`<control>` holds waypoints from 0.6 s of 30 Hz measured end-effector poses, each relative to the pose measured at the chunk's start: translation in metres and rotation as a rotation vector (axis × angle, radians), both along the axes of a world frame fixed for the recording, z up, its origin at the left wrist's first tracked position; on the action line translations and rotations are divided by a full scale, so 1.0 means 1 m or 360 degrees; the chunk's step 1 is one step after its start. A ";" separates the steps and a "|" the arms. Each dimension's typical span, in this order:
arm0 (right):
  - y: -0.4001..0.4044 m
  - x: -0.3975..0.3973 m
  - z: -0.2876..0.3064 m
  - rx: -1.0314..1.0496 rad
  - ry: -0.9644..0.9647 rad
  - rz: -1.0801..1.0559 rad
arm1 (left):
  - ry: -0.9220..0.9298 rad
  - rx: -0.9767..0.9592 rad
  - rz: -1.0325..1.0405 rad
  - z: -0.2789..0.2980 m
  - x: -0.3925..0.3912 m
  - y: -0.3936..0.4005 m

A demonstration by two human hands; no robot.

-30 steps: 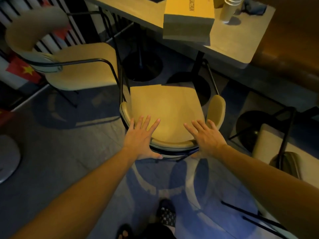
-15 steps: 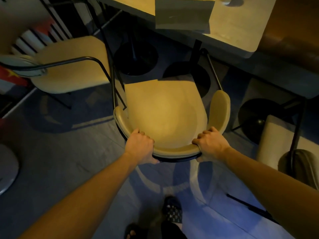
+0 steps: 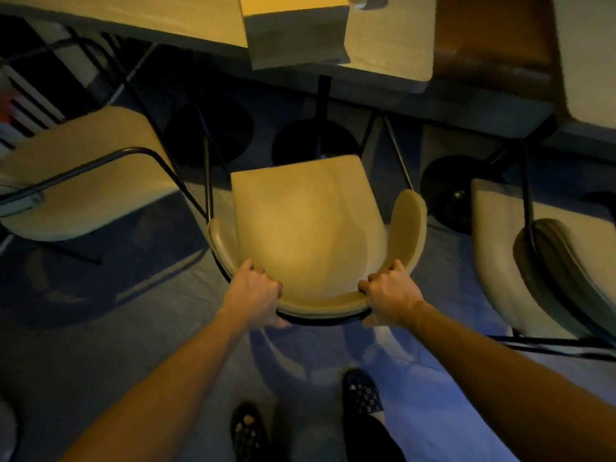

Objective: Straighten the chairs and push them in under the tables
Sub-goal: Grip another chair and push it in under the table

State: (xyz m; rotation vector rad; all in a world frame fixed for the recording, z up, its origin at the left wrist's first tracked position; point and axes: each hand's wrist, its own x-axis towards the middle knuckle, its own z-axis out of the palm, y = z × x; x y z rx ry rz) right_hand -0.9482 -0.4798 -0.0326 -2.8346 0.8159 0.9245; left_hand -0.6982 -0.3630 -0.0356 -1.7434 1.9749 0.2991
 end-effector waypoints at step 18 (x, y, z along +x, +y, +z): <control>0.014 0.051 -0.010 0.0126 -0.0006 -0.0158 | -0.0094 -0.0067 -0.0472 0.001 0.092 -0.043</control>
